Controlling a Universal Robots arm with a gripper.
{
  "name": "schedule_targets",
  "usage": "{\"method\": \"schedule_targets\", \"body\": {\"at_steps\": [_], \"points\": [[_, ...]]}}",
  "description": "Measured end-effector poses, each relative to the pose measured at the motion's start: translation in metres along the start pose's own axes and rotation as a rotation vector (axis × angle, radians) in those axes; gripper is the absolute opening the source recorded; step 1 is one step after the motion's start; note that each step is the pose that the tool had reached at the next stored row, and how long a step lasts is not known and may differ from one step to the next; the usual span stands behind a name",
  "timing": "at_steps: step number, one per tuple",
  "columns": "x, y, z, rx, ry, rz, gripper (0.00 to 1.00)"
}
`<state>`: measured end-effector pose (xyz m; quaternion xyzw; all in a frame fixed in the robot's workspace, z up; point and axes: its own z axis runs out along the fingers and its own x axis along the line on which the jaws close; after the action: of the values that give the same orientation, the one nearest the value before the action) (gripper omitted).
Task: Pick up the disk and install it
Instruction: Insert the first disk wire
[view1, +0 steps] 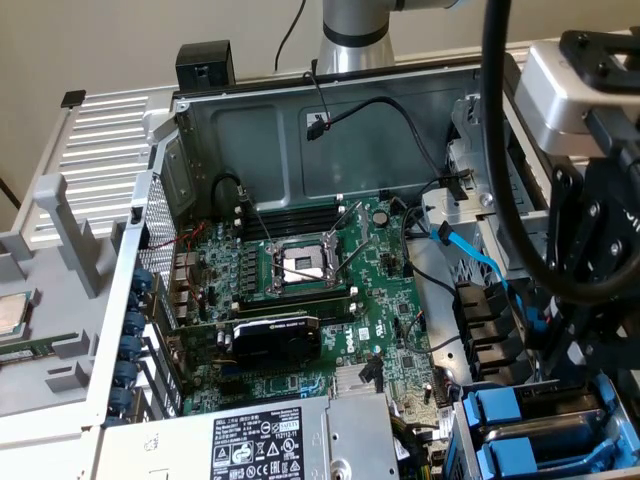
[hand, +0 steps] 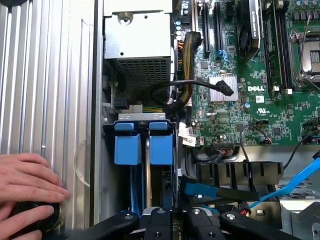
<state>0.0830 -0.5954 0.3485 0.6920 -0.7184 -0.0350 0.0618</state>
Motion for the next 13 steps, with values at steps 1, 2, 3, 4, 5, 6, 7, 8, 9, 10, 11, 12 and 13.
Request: {"method": "schedule_targets", "body": {"at_steps": [1,2,3,4,5,6,7,8,9,10,11,12,13], "points": [[-0.0003,0.0,0.0,0.0,0.0021,0.0,0.17],[-0.0007,0.0001,0.0,0.0001,0.0085,0.001,0.17],[-0.0011,0.0001,0.0,0.0001,0.0157,0.003,0.17],[-0.0013,0.0001,0.0,0.0001,0.0214,0.004,0.17],[-0.0014,0.0001,0.0,-0.0001,0.025,0.005,0.17],[-0.0014,0.0001,0.0,-0.0003,0.0258,0.005,0.17],[-0.0014,0.0001,0.0,-0.0003,0.0258,0.005,0.17],[-0.0014,0.0001,0.0001,-0.0003,0.026,0.005,0.17],[-0.0015,0.0,0.0002,-0.0003,0.026,0.005,0.17],[-0.0015,0.0,0.0004,-0.0003,0.026,0.005,0.17],[-0.0015,-0.0001,0.0008,-0.0003,0.026,0.005,0.17],[-0.0015,-0.0002,0.0013,-0.0003,0.026,0.005,0.17],[-0.0015,-0.0003,0.0017,-0.0003,0.026,0.005,0.17]]}}
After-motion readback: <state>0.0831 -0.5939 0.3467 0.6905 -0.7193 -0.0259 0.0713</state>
